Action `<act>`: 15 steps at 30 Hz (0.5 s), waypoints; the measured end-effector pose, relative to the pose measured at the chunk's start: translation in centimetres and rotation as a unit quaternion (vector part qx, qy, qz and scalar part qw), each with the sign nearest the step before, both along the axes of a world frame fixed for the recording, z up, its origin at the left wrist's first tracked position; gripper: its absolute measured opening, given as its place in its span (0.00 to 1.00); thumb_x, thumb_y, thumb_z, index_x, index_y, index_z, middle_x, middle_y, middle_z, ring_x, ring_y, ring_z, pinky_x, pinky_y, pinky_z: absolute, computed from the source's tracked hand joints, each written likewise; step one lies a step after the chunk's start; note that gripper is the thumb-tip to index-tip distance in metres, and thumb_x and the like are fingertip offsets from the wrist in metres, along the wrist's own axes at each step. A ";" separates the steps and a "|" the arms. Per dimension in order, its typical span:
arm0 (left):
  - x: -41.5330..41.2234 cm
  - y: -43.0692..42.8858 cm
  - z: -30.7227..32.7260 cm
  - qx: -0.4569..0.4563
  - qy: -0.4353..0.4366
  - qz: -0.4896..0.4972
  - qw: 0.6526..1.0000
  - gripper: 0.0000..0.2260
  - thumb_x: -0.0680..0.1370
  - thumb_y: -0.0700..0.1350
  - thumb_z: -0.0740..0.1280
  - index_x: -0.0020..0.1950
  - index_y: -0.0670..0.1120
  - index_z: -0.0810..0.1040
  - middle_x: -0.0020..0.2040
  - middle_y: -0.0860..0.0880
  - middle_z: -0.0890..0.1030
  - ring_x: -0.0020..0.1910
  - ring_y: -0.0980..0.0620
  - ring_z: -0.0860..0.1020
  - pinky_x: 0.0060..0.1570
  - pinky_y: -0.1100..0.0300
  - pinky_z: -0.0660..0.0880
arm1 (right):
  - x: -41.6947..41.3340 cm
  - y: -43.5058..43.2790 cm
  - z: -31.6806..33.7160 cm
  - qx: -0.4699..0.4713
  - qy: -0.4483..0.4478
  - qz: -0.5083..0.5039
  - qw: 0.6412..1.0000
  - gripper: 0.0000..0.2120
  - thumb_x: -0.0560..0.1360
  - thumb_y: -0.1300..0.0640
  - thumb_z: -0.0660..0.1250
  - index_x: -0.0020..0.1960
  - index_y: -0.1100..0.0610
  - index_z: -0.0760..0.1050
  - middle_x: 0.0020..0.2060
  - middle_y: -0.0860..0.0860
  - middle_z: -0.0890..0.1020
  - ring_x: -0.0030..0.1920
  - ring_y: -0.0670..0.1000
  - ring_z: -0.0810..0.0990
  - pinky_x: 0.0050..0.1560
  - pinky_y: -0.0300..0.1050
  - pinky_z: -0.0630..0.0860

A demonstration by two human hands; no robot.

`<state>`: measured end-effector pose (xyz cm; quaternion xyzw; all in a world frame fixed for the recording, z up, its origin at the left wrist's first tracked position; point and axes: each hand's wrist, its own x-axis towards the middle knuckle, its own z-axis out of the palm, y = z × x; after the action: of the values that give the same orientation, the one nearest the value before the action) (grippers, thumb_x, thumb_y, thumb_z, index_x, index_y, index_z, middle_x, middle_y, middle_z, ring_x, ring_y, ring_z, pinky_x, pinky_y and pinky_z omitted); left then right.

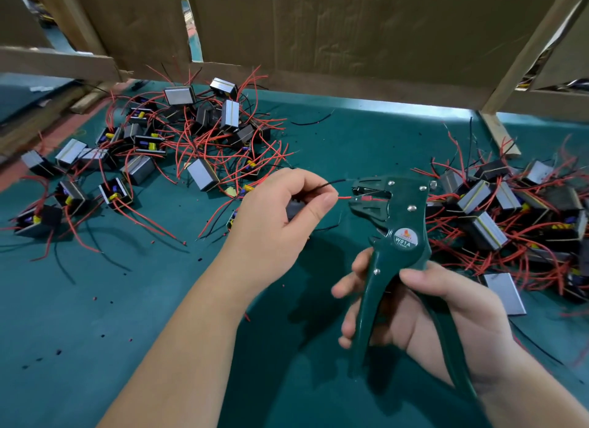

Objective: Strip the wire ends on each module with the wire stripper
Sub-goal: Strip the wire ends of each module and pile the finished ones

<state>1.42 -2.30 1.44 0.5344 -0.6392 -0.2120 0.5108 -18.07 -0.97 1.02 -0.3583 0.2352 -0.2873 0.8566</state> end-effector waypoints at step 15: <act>-0.1 0.3 0.5 -0.051 -0.045 -0.008 0.998 0.04 0.76 0.45 0.67 0.45 0.55 0.76 0.39 0.55 0.76 0.40 0.54 0.75 0.44 0.52 0.73 | -0.1 0.3 0.1 -0.028 0.031 0.017 0.999 0.18 0.63 0.53 0.78 0.47 0.61 0.78 0.35 0.65 0.77 0.34 0.63 0.79 0.40 0.60 0.77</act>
<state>1.30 -1.97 1.93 0.5113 -0.6758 -0.1594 0.5065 -18.13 -0.64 1.08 -0.3949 0.2478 -0.2680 0.8431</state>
